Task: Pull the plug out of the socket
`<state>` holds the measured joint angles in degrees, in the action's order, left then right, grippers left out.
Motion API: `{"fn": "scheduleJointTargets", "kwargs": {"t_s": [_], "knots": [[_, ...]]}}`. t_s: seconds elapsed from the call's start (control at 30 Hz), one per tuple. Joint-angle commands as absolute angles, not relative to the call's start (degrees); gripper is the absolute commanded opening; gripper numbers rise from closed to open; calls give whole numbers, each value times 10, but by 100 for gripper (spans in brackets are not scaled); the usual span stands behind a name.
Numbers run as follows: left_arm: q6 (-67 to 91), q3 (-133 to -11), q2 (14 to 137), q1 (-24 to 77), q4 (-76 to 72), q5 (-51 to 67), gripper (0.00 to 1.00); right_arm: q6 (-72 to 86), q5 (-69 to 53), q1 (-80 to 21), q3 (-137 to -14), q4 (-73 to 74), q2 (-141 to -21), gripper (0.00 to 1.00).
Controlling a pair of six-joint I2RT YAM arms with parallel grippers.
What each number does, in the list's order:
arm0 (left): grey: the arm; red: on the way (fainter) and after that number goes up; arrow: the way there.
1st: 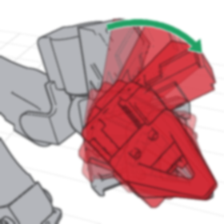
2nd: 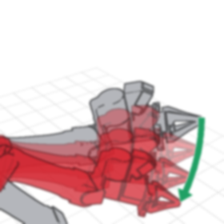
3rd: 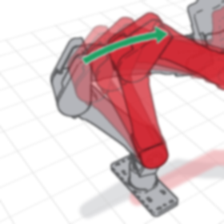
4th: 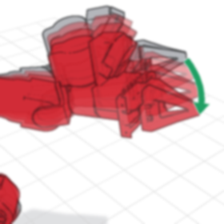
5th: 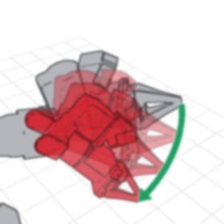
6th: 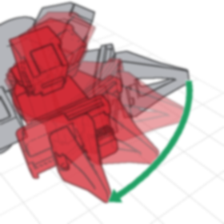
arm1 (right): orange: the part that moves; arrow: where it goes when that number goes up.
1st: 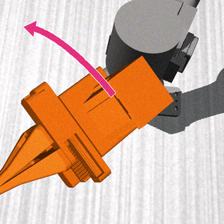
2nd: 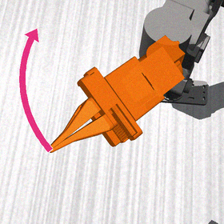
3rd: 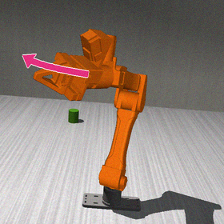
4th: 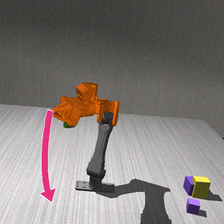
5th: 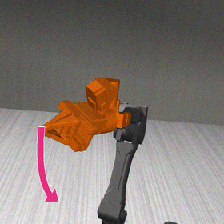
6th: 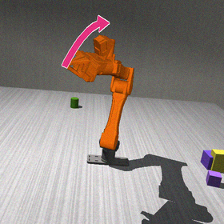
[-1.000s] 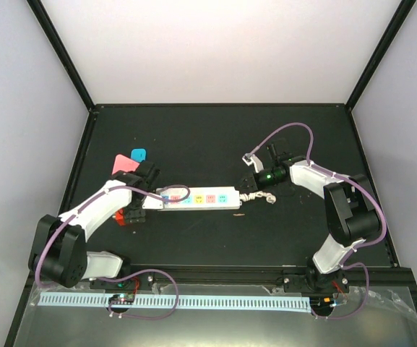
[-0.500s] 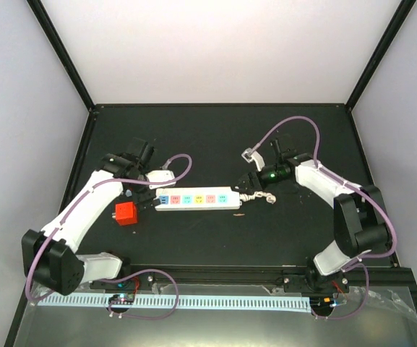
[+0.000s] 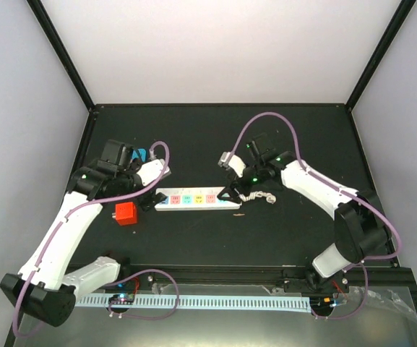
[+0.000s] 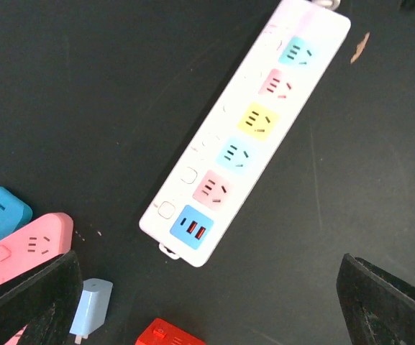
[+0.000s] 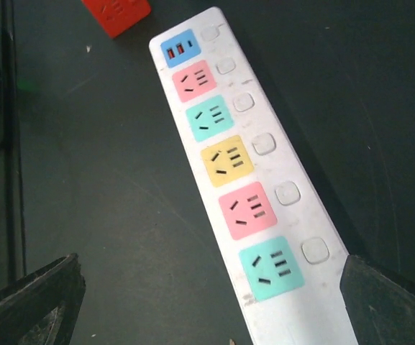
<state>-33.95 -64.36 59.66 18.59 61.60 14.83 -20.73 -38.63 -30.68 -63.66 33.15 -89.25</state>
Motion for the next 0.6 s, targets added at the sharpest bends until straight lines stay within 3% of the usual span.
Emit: {"fn": "scheduleJointTargets", "kwargs": {"t_s": [0.0, 0.37, 0.57], "knots": [[-306, -645, 565, 155, 611, 213, 99, -257, -268, -363, -661, 320, -909, 100], [-287, -617, 514, 107, 592, 264, 99, -324, -156, -425, -752, 339, -1033, 100], [-282, -607, 507, 107, 584, 270, 99, -347, -158, -436, -783, 360, -1080, 100]]}}
